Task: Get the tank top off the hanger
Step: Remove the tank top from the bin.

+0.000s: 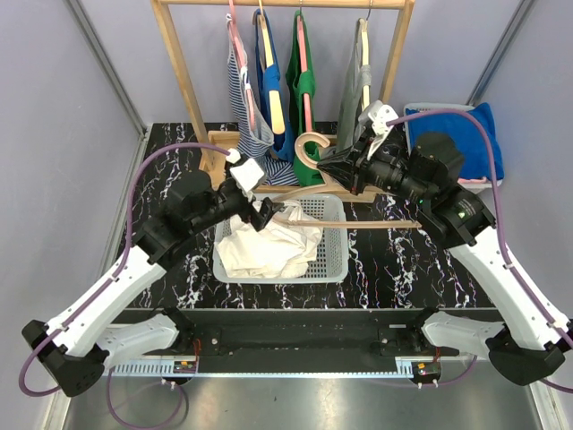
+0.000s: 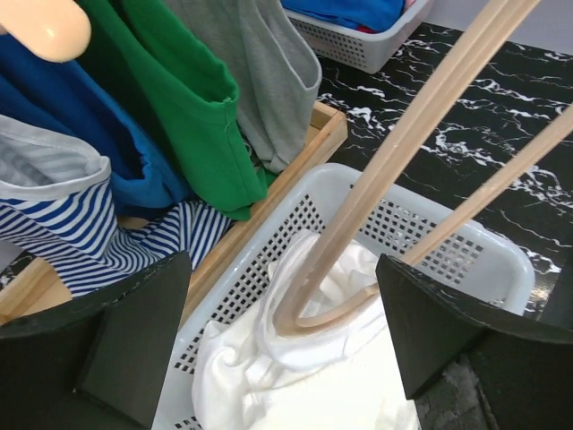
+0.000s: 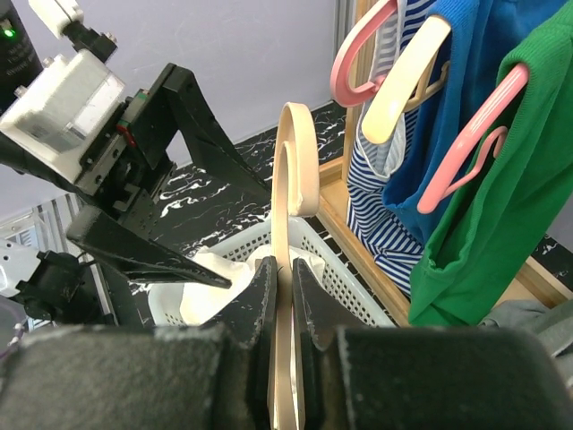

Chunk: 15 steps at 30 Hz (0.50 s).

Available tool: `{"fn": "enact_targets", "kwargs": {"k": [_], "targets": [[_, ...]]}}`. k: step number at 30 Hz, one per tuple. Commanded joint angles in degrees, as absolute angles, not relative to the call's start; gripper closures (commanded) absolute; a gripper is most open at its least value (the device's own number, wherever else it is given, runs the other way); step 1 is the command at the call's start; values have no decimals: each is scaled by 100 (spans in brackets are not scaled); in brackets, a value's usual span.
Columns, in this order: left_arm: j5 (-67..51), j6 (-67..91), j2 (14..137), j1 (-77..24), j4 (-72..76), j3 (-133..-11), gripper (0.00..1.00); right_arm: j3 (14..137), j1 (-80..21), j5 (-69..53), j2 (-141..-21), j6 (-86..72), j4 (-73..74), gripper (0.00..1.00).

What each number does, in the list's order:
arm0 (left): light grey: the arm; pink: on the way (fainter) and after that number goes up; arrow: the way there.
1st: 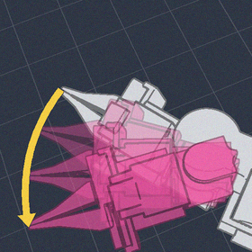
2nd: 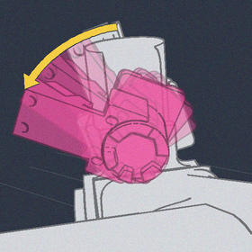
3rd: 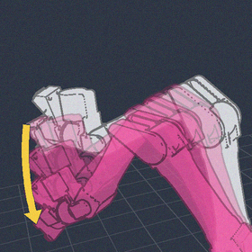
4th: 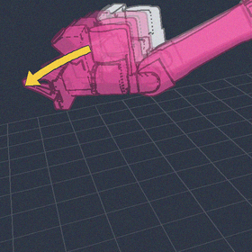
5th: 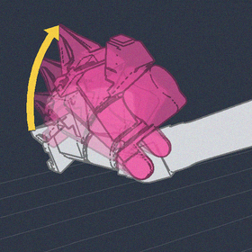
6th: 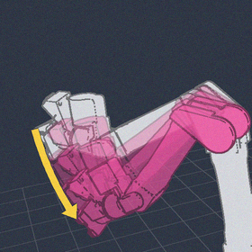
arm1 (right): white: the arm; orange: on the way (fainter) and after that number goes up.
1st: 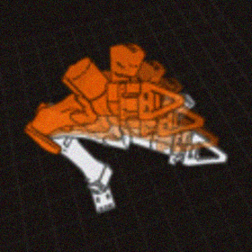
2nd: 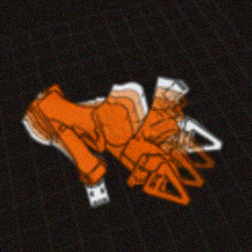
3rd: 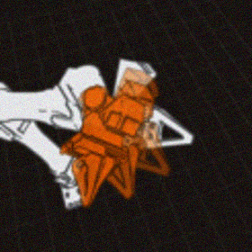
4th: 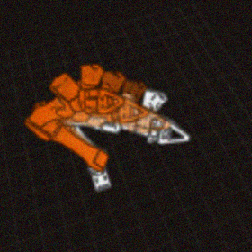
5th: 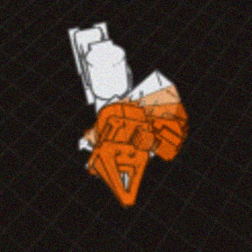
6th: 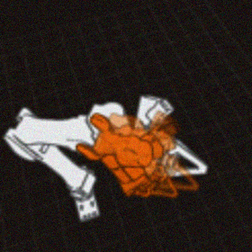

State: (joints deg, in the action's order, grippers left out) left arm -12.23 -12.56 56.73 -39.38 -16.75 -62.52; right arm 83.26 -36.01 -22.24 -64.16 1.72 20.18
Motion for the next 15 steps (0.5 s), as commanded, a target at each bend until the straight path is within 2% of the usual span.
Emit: {"fn": "enact_targets", "kwargs": {"k": [1, 6, 8, 10, 15], "targets": [[-818, -1634, 5590, -3964, -1353, -5969, 11, 8745, -3621, -2259, -6153, 264, 2056, 91], [-660, -1608, 5423, -3955, -1380, -5555, 12, 8824, -3621, -2250, -5898, 263, 2197, 91], [-493, -1556, 5379, -3903, -1450, -5677, 9, 8877, -3621, -2136, -5810, 316, 2302, 91], [-544, -1477, 5396, -3797, -1660, -6140, 2, 8895, -3621, -1987, -5722, 430, 2478, 91], [-1202, -1511, 5449, -3665, -2099, -7494, 1, 8833, -3621, -2231, -5598, 554, 2610, 89]]}}
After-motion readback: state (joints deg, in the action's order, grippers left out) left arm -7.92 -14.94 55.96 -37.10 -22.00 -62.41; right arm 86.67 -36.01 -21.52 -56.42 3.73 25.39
